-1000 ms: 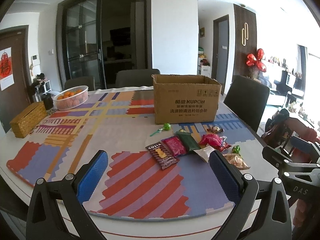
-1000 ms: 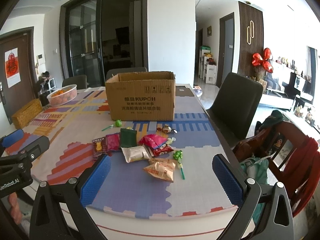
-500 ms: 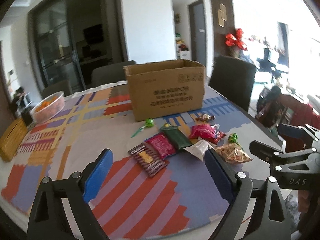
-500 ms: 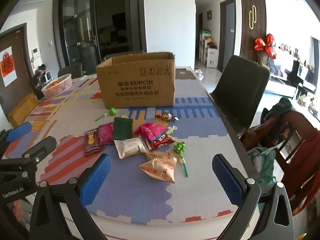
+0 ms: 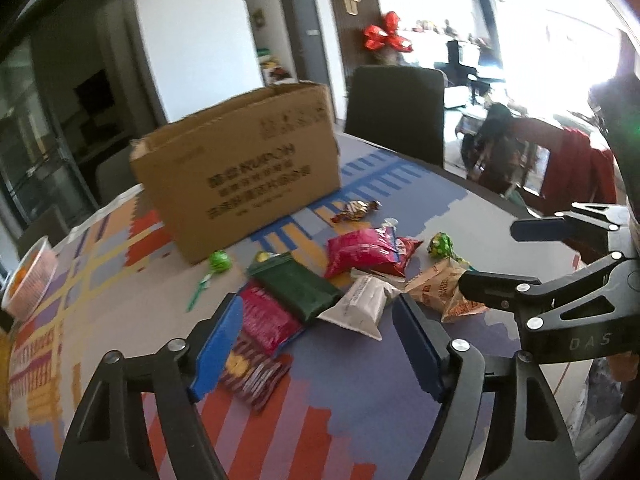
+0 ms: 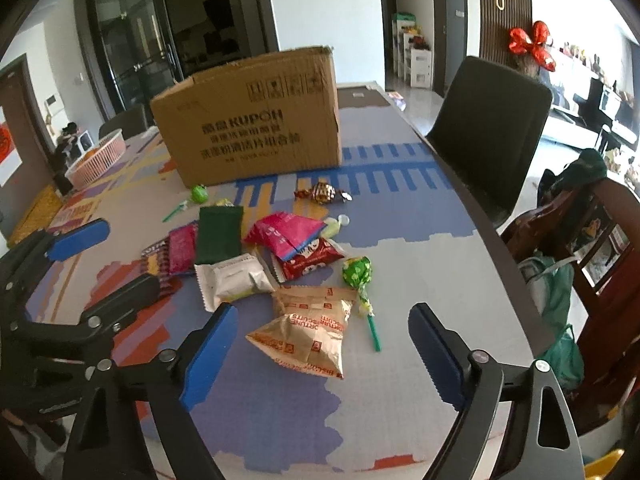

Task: Organize snacks
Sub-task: 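Grasp the white wrapped pack with the left tool while the right tool grasps the tan biscuit bag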

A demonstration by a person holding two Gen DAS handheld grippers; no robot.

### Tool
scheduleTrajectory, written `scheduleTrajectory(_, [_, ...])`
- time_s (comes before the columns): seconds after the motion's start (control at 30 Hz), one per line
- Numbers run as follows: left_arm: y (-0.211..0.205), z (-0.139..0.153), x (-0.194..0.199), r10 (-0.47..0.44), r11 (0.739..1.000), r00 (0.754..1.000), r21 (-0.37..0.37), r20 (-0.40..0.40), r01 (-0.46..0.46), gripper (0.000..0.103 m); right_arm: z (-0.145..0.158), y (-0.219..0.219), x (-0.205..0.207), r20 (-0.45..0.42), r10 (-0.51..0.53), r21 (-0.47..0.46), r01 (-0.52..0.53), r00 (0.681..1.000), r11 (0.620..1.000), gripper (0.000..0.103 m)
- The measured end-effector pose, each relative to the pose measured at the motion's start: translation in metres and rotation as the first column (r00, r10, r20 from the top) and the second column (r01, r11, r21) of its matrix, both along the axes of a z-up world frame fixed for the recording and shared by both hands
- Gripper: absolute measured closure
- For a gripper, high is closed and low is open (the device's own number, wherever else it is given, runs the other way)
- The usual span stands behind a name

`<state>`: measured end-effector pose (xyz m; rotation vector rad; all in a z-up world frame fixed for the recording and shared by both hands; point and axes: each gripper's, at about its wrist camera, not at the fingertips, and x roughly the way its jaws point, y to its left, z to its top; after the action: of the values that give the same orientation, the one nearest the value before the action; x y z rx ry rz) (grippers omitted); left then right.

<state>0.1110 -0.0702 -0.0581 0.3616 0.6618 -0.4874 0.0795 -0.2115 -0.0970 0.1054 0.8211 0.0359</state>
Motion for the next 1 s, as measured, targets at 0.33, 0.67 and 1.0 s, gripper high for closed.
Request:
scheduleTrajectory(0.33, [-0.021,-0.025,0.028,-0.147,0.988,0.986,0.043,-0.079,0.151,0.044,-0.019,0.0,0.024,-0.08,0.029,0.051,-0.025,0.996,0.998,0.031])
scheduleTrajectory(0.67, [-0.037,-0.049,0.042,-0.193,0.978,0.966,0.038,-0.172,0.203,0.056,-0.032,0.002,0.032,-0.129,0.071,0.096,-0.059,0.989,0.994,0.039])
scheduleTrajectory(1.0, [-0.04,-0.06,0.046,-0.131,0.99,0.967,0.028,-0.217,0.141,0.07,-0.045,-0.006,0.037,-0.18,0.071,0.133,-0.047,0.981,0.99,0.056])
